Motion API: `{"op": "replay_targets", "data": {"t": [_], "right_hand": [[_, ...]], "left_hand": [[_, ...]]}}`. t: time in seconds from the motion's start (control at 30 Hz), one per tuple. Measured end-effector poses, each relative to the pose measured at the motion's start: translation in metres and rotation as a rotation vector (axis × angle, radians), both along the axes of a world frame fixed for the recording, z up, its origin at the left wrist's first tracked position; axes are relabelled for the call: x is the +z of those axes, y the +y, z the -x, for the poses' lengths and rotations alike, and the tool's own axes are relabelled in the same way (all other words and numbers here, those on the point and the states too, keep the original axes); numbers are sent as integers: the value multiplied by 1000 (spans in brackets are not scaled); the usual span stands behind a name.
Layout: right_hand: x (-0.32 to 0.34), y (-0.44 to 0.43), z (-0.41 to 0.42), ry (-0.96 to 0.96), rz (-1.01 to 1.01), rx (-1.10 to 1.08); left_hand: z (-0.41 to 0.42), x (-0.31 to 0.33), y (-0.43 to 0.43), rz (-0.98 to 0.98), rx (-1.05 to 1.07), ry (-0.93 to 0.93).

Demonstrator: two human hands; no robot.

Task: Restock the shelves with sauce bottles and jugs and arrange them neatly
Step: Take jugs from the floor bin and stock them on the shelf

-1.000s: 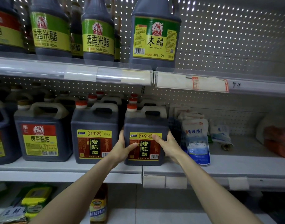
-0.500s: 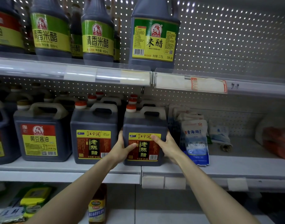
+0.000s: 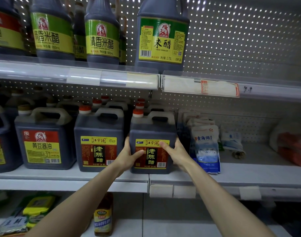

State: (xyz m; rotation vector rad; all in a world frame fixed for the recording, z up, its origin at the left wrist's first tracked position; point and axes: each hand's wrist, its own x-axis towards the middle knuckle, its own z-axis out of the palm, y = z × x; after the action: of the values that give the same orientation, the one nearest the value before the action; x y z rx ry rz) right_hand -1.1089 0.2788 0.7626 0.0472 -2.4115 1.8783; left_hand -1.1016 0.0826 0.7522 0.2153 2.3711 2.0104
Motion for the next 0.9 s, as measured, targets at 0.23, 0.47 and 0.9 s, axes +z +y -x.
{"op": "replay_targets", "data": {"t": [0.23, 0.47, 0.9], "right_hand": [[8, -1, -9, -18, -31, -25], [27, -1, -33, 22, -93, -45], [127, -36, -124, 232, -109, -73]], "left_hand": [[-11, 2, 0, 14, 22, 18], [-29, 29, -9, 9, 1, 29], [-104, 131, -44, 131, 40, 309]]}}
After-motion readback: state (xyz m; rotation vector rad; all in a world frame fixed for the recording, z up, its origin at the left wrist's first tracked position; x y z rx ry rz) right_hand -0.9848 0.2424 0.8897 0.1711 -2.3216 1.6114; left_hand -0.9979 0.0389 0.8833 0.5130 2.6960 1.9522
